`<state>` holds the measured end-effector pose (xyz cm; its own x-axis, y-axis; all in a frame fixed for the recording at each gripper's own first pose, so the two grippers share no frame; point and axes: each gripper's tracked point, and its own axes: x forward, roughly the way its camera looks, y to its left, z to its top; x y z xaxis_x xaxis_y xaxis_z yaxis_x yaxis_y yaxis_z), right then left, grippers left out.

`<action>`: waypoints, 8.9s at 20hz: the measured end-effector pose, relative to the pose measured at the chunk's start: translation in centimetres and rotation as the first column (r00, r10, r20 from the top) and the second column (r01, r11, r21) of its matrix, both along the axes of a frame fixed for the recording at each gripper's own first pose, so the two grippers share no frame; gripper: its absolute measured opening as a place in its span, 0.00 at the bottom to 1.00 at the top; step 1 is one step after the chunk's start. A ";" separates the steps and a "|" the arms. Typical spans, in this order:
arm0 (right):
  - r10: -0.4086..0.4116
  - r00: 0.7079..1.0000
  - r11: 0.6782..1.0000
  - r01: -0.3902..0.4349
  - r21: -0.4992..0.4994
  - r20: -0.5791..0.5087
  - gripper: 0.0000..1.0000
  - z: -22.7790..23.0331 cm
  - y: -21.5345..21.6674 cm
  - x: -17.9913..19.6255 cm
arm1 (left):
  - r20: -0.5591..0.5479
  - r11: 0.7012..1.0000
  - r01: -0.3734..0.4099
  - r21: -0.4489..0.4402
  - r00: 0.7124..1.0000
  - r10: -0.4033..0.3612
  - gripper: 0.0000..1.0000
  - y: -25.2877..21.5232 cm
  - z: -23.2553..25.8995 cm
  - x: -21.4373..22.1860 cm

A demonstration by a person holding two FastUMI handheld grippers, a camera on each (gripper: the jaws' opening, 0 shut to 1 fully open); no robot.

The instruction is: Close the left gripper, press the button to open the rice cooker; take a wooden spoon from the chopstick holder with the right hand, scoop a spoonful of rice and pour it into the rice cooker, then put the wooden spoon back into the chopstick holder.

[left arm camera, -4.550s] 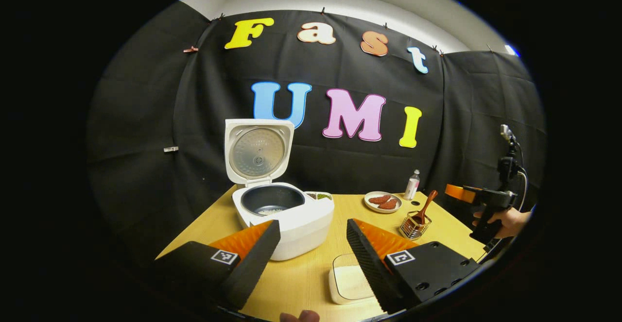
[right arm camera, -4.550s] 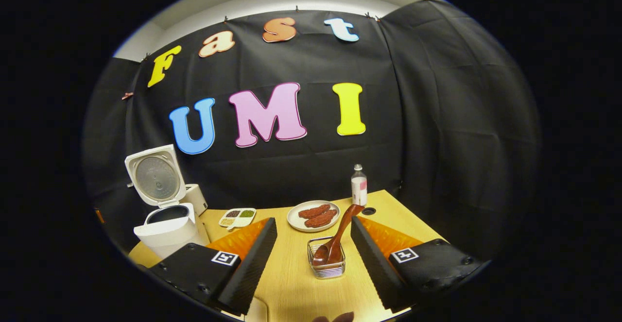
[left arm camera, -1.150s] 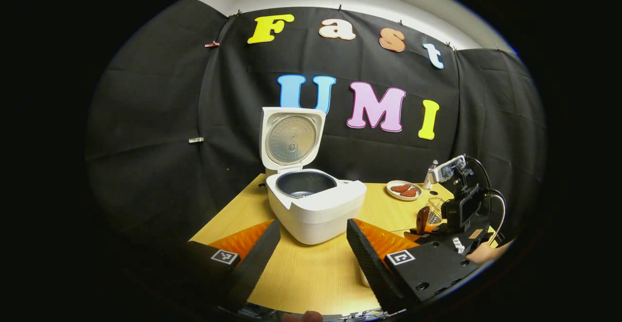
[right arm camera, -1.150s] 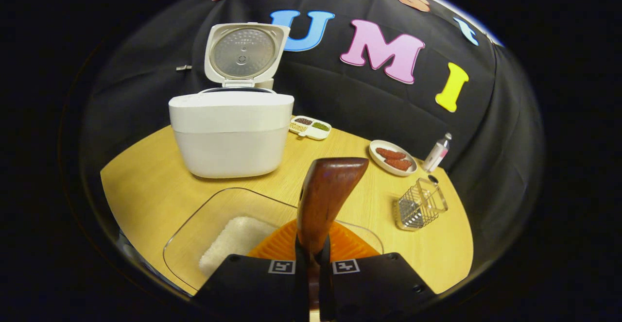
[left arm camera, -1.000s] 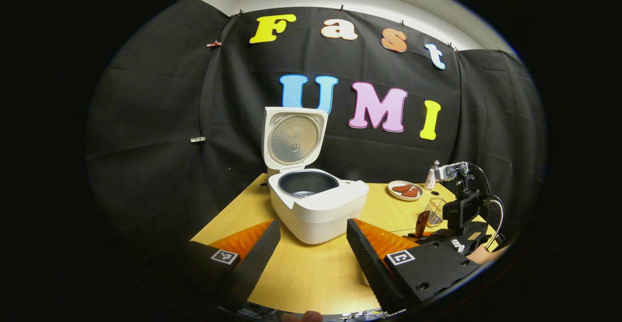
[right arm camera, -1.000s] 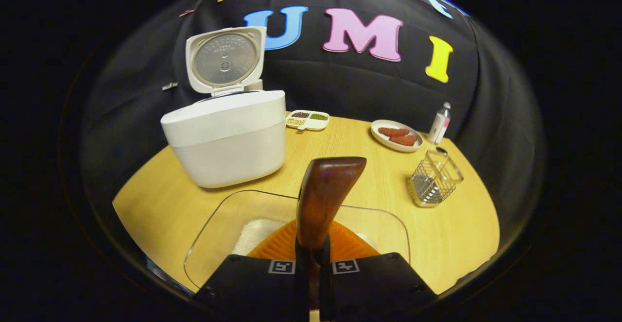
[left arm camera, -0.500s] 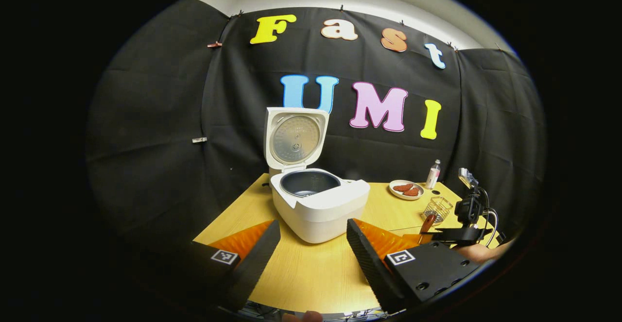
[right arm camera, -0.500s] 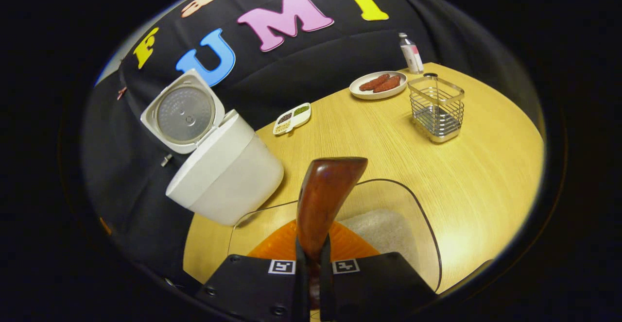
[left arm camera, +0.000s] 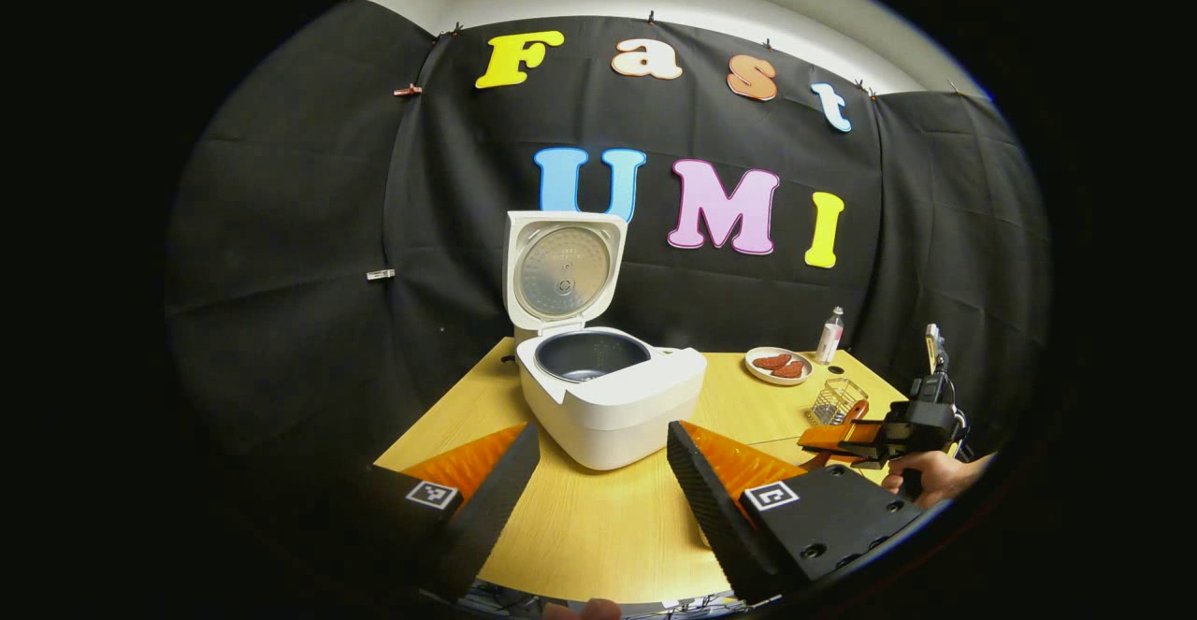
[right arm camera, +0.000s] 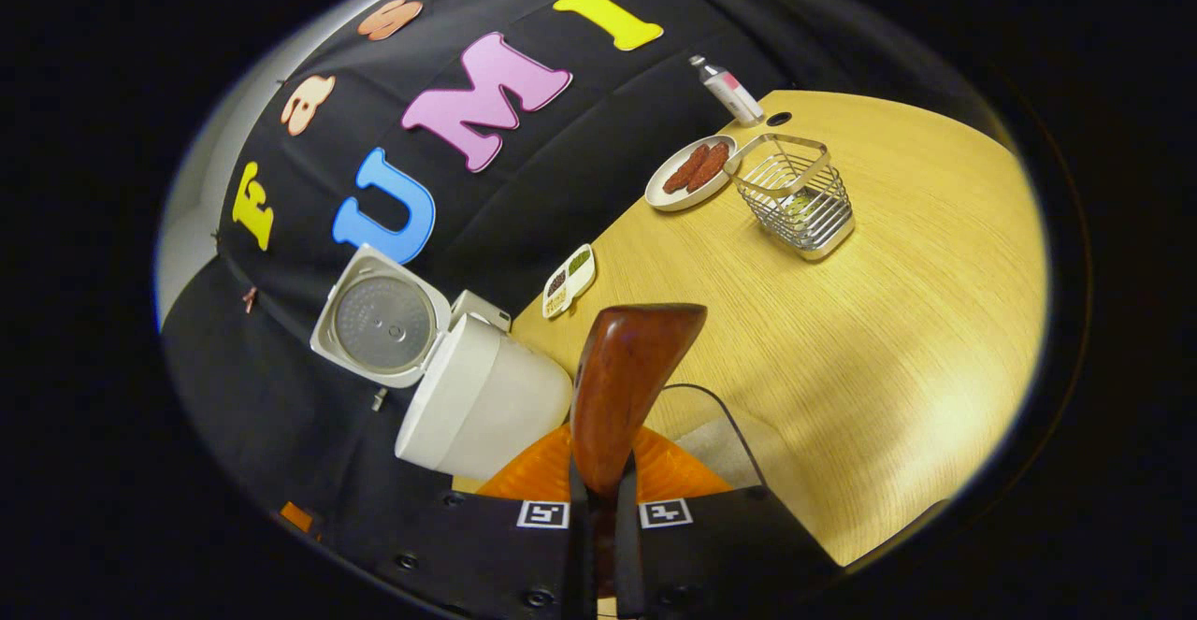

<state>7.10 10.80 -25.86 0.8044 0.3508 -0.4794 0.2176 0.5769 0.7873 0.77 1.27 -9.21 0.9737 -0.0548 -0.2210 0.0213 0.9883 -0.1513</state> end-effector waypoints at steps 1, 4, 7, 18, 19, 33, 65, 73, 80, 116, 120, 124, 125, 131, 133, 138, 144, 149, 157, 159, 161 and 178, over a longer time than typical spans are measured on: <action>-0.018 1.000 1.000 0.018 0.023 0.001 0.13 0.3 -0.5 0.1 | 0.000 1.000 0.000 0.001 1.000 0.000 0.95 0.0 0.0 0.0; -0.059 0.998 0.995 0.059 0.084 -0.002 0.13 1.4 -1.2 0.6 | 0.004 1.000 0.001 0.000 1.000 -0.001 0.95 -0.2 0.2 -0.1; -0.091 0.996 0.987 0.091 0.135 -0.009 0.12 3.4 -1.7 1.0 | 0.009 1.000 0.002 -0.002 1.000 -0.002 0.95 -0.4 0.3 -0.1; -0.054 0.989 0.992 0.038 0.117 0.138 0.12 17.4 3.1 7.0 | 0.012 1.000 -0.003 -0.021 1.000 0.003 0.95 0.1 -0.3 -0.5; -0.055 0.987 0.991 0.036 0.125 0.151 0.12 18.7 4.0 8.2 | 0.011 1.000 -0.005 -0.022 1.000 0.006 0.95 0.2 -0.6 -0.6; -0.056 0.987 0.993 0.039 0.112 0.153 0.12 19.9 16.1 24.1 | 0.019 1.000 0.004 -0.021 1.000 -0.003 0.95 1.8 -1.3 0.6; 0.825 0.516 0.292 -0.043 -0.955 0.229 0.12 15.3 33.7 24.9 | -0.084 0.994 -0.074 -0.078 0.994 0.067 0.95 4.9 -5.7 0.1; 0.688 0.664 0.529 -0.180 -0.829 0.295 0.12 14.9 32.7 25.0 | -0.081 0.995 -0.078 -0.068 0.994 0.072 0.95 5.1 -5.5 -0.1; 0.335 0.907 0.903 -0.231 -0.363 0.257 0.12 14.3 27.1 27.3 | -0.075 0.996 -0.065 -0.061 0.995 0.061 0.95 4.5 -5.1 -0.2; -0.070 0.974 0.885 0.160 -0.436 0.215 0.16 -1.9 -24.3 22.2 | -0.133 0.996 0.087 -0.014 0.987 -0.088 0.95 -4.7 -1.5 1.5; -0.065 0.979 0.896 0.143 -0.421 0.195 0.24 -2.6 -23.8 22.3 | -0.117 0.997 0.072 0.007 0.991 -0.071 0.95 -4.4 -0.5 1.7; -0.106 0.983 0.908 0.157 -0.387 0.150 0.57 -2.5 -24.4 21.6 | -0.096 0.997 0.072 0.011 0.993 -0.071 0.95 -4.5 0.4 1.9; -0.116 0.986 0.909 0.156 -0.388 0.124 0.77 -2.7 -24.8 21.1 | -0.088 0.997 0.072 0.011 0.994 -0.070 0.95 -4.5 0.7 2.0; -0.144 0.986 0.909 0.163 -0.383 0.080 0.97 -1.3 -25.7 18.2 | -0.024 0.998 0.062 0.007 0.998 -0.061 0.95 -4.5 3.3 3.7; -0.162 0.984 0.906 0.177 -0.385 0.071 0.97 -0.2 -26.1 16.7 | 0.008 0.999 0.051 0.004 0.999 -0.051 0.95 -4.2 4.6 5.0; -0.152 0.978 0.883 0.199 -0.426 0.142 0.98 5.3 -25.0 11.9 | 0.103 1.000 0.010 -0.021 0.995 -0.008 0.95 -2.8 9.1 10.1; -0.036 0.972 0.861 0.148 -0.487 0.232 0.98 11.5 -19.9 6.1 | 0.237 0.997 -0.073 -0.006 0.969 0.072 0.95 1.1 15.6 17.2; 0.092 0.957 0.828 0.081 -0.555 0.276 0.97 14.7 -14.4 2.0 | 0.296 0.991 -0.135 -0.008 0.946 0.131 0.95 4.7 19.4 23.4; 0.136 0.946 0.826 0.055 -0.561 0.294 0.98 16.9 -10.0 -2.0 | 0.271 0.976 -0.218 0.002 0.940 0.210 0.95 9.8 21.4 35.1; 0.123 0.946 0.824 0.070 -0.562 0.299 0.98 17.3 -10.2 -2.5 | 0.247 0.970 -0.239 0.044 0.943 0.221 0.94 10.8 20.8 37.7; 0.106 0.948 0.818 0.088 -0.569 0.300 0.97 17.6 -10.7 -3.1 | 0.235 0.968 -0.243 0.066 0.946 0.221 0.95 11.2 20.6 40.3; 0.028 0.961 0.815 0.137 -0.562 0.274 0.98 17.3 -12.7 -5.1 | 0.070 0.973 -0.229 0.037 0.972 0.226 0.99 8.4 11.8 39.2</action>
